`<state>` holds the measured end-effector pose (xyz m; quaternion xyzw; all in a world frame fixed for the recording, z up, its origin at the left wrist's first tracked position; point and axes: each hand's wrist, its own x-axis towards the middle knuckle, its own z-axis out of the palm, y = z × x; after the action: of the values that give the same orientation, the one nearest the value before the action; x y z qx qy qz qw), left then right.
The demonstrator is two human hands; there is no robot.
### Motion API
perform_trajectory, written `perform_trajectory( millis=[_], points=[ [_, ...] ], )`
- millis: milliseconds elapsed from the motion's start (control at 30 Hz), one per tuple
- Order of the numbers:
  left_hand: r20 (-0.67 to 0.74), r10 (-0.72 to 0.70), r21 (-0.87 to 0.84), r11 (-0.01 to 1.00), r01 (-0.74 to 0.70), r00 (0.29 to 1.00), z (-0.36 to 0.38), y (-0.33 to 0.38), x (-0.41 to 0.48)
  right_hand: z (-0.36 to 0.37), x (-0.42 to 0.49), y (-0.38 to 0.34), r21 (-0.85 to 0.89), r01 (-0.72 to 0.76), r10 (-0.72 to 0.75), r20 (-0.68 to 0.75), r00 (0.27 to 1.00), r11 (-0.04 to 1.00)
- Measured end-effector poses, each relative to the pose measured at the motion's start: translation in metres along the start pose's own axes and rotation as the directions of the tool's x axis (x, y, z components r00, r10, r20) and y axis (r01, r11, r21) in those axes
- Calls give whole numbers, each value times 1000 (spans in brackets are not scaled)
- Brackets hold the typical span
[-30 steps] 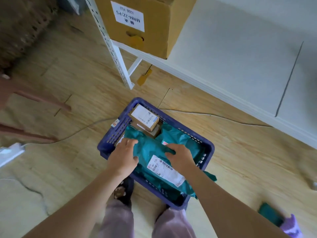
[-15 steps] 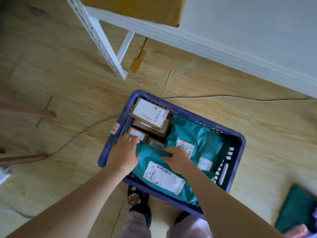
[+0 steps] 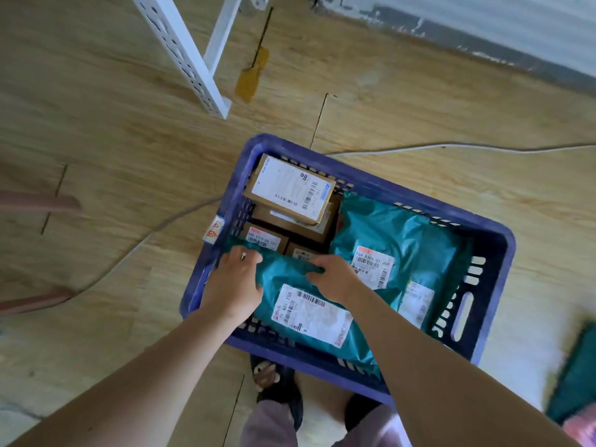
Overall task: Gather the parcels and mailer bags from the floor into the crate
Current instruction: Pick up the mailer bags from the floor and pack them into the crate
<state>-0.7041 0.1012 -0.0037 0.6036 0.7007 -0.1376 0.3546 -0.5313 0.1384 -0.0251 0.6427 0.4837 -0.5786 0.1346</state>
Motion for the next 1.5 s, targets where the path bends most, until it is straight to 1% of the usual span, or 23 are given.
perform_trajectory(
  millis=[133,167,200,267,333,400,467,533,633,700,767,900,1033,1100,1200,1233,1333,1367,1400,1433,1500],
  points=[
    [18,-37,-27,999,37,999,7,-5,9,4,12,-2,-87,-30,27,-29,999,996],
    [25,-49,-39,998,50,998,8,-6,10,4,12,-1,-144,-42,35,-51,998,989],
    [36,-58,-52,997,60,998,8,-5,12,3,12,0,-237,-48,30,-76,997,970],
    [69,-60,-65,996,65,996,9,-3,15,2,9,3,-402,-47,-7,-132,991,914],
    [95,-52,-67,996,58,994,10,-1,17,1,8,6,-456,-74,-20,-198,980,887],
    [111,-53,-73,996,61,992,12,0,19,-2,6,10,-470,-133,-15,-298,954,873],
    [127,-62,-66,995,71,990,14,1,20,-5,1,16,-473,-196,-20,-415,910,859],
    [146,-87,-63,993,97,985,19,2,21,-7,-6,25,-453,-251,1,-484,875,856],
    [176,-136,-85,985,153,975,26,2,23,-9,-14,39,-376,-330,128,-471,873,866],
    [196,-151,-92,981,171,969,30,2,23,-9,-15,44,-373,-356,176,-438,882,857],
    [208,-152,-87,981,173,966,34,3,21,-9,-14,46,-388,-329,164,-401,901,861],
    [208,-144,-67,985,161,967,35,6,17,-6,-12,42,-396,-233,83,-362,929,888],
    [203,-137,-56,987,151,970,29,11,14,-7,-16,38,-370,-219,81,-356,931,903],
    [154,-125,-48,990,134,980,25,15,13,-10,-19,38,-368,-185,42,-364,931,911],
    [38,-72,12,997,72,997,17,24,13,-23,-27,40,-358,-114,-32,-377,926,927],
    [21,-74,18,997,73,997,15,28,13,-28,-30,41,-359,-100,-50,-386,921,928],
    [35,-129,-7,992,130,991,9,41,12,-45,-39,45,-382,-71,-106,-423,900,921],
    [32,-108,6,994,108,994,7,47,11,-51,-44,47,-392,-45,-140,-430,892,919],
    [21,-50,38,998,49,999,6,50,9,-54,-48,48,-396,-5,-184,-438,880,918],
    [12,41,79,996,-42,999,5,53,8,-56,-50,49,-389,49,-237,-452,860,920],
    [24,236,136,962,-237,971,4,62,8,-59,-55,54,-373,149,-330,-489,808,916]
  ],
)
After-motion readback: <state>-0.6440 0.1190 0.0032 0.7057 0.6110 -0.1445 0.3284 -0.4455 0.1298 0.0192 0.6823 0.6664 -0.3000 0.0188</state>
